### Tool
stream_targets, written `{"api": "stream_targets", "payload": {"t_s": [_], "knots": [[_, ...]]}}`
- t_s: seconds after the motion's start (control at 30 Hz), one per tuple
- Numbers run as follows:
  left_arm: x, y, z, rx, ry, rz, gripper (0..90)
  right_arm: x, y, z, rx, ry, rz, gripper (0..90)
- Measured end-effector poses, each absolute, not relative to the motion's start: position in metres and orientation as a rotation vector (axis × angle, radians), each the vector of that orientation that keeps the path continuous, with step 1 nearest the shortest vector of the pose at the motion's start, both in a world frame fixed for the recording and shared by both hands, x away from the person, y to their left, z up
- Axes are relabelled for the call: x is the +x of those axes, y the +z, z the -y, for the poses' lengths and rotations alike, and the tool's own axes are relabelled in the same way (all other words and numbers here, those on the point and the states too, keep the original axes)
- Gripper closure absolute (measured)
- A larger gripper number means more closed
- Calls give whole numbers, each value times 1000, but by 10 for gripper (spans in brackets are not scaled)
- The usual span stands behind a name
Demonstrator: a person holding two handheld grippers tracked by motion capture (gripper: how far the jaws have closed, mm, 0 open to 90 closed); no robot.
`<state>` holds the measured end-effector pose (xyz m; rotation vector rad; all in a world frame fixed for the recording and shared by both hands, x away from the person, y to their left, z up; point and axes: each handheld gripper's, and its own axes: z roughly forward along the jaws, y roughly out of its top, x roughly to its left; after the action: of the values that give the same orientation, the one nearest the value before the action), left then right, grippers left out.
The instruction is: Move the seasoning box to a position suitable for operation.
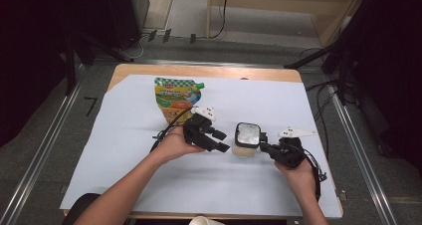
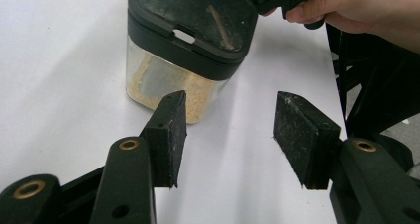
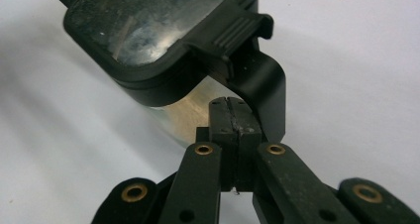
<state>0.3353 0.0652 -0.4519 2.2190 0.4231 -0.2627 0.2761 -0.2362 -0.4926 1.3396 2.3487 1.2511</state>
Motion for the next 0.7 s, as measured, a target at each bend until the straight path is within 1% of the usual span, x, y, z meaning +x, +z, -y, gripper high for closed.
{"api": "stream_targets", "payload": {"t_s": [0.1, 0.2, 0.33, 0.37, 0.4, 0.5, 0.7], "knots": [[338, -453, -63, 2217, -270, -429, 461, 276, -493, 238, 1353, 1251, -2354, 900], [340, -452, -61, 2212, -274, -434, 386, 274, -487, 243, 1339, 1251, -2359, 900], [348, -448, -59, 2172, -308, -432, 322, 271, -484, 247, 1355, 1246, -2340, 900], [350, -448, -58, 2169, -301, -429, 322, 271, -484, 248, 1360, 1243, -2334, 900], [352, -447, -57, 2182, -285, -410, 286, 271, -483, 249, 1370, 1236, -2327, 900], [354, -447, -55, 2201, -266, -400, 234, 270, -479, 253, 1384, 1218, -2299, 900], [358, -448, -46, 2228, -202, -375, 209, 275, -481, 258, 1415, 1226, -2261, 900]]}}
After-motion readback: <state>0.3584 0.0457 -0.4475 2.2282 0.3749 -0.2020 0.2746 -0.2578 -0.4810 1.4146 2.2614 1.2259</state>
